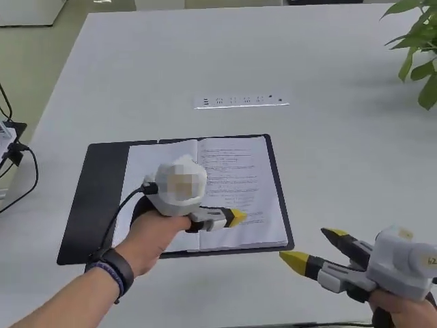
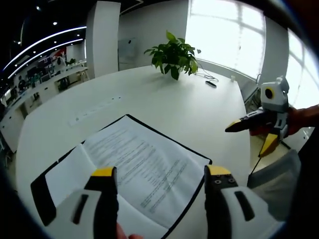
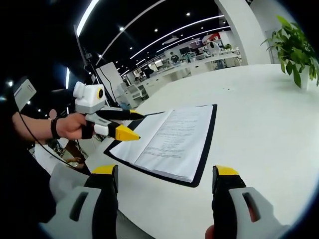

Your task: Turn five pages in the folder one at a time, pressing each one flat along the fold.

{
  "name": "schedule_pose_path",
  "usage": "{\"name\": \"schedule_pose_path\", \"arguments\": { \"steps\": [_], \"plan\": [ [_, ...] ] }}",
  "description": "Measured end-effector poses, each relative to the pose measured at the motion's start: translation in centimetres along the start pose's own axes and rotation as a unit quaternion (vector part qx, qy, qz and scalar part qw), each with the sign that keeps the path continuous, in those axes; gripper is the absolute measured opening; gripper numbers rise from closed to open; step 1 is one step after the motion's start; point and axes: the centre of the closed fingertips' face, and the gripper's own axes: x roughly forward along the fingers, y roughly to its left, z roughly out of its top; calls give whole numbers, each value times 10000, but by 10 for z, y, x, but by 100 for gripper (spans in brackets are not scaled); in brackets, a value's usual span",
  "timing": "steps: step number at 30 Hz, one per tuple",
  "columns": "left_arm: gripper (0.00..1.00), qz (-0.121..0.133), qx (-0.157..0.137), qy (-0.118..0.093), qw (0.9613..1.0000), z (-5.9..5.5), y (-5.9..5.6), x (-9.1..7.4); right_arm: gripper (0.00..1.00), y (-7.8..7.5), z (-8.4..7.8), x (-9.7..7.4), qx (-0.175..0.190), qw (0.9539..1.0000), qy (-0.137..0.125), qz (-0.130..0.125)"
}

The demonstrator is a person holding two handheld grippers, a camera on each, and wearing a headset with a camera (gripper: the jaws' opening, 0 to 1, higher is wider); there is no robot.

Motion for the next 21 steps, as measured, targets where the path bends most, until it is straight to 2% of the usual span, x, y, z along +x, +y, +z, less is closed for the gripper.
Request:
{"name": "schedule_pose_path", "arguments": {
  "steps": [15, 21],
  "plan": [
    [71, -167, -156, 219, 9995, -14, -21, 35, 76, -2, -4, -1, 73, 9999, 64, 50],
    [71, -113, -158, 226, 9996, -18, -28, 48, 76, -3, 1, -2, 9, 10000, 61, 78]
  ]
}}
